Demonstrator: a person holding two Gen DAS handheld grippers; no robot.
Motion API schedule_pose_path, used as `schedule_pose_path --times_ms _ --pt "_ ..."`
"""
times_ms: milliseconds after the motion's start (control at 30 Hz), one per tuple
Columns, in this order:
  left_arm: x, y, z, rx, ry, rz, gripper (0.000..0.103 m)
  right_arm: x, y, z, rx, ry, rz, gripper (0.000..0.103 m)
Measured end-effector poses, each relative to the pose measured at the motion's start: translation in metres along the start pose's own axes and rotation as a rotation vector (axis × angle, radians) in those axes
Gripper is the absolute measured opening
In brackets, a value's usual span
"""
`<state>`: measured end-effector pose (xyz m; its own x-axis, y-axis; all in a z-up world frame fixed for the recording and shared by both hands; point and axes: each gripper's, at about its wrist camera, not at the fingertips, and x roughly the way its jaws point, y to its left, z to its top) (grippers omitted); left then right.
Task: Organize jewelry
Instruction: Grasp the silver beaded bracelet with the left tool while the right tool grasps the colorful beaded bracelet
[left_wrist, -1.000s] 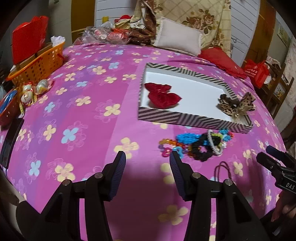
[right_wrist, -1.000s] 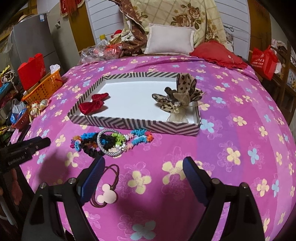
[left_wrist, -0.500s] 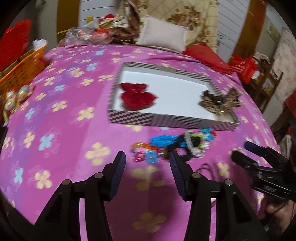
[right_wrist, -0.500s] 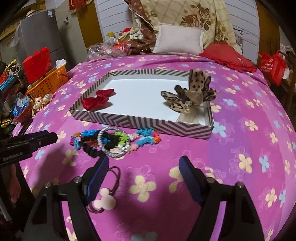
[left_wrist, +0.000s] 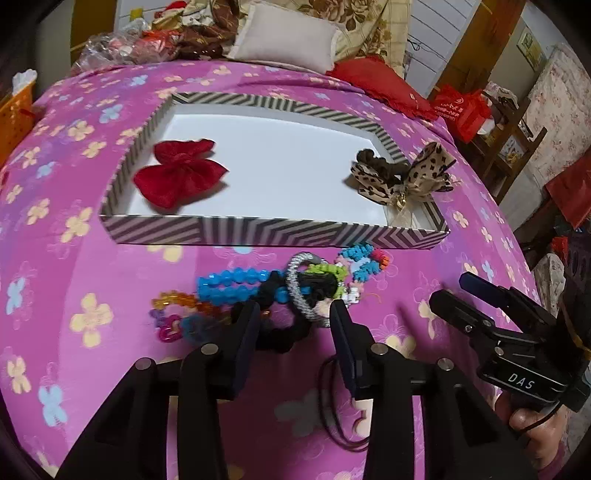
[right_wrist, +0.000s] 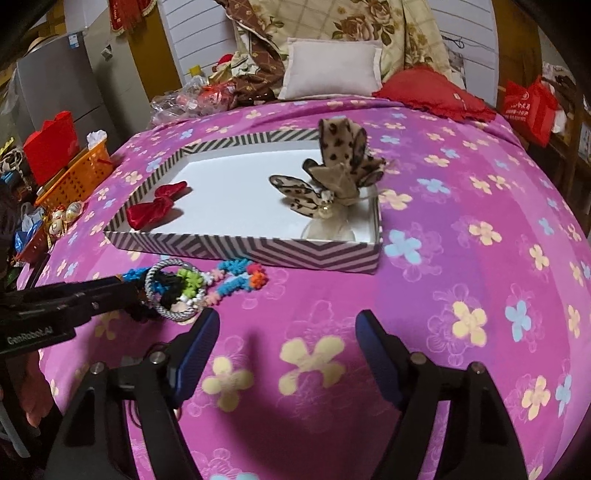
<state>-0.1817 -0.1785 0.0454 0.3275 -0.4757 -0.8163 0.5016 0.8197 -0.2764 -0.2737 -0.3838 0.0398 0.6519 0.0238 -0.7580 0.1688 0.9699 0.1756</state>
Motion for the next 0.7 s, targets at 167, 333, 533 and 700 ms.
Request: schedule_pose_path --times_ms 167,333,533,700 --pt "0.017 -0.009 0.004 0.026 0.021 0.021 0.011 0.005 -0.004 -0.001 0.009 0.011 0.005 0.079" --pt "0.031 -0.009 0.006 0.031 0.033 0.032 0.000 0.009 -0.011 0.000 0.024 0.021 0.007 0.079" --pt "0.009 0.002 0.000 0.042 -0.019 0.035 0.000 0.012 -0.008 0.002 0.016 0.023 0.018 0.080" --pt "-0.008 0.015 -0.003 0.027 -0.024 0.013 0.000 0.023 0.003 0.005 -0.013 0.038 0.037 0.080"
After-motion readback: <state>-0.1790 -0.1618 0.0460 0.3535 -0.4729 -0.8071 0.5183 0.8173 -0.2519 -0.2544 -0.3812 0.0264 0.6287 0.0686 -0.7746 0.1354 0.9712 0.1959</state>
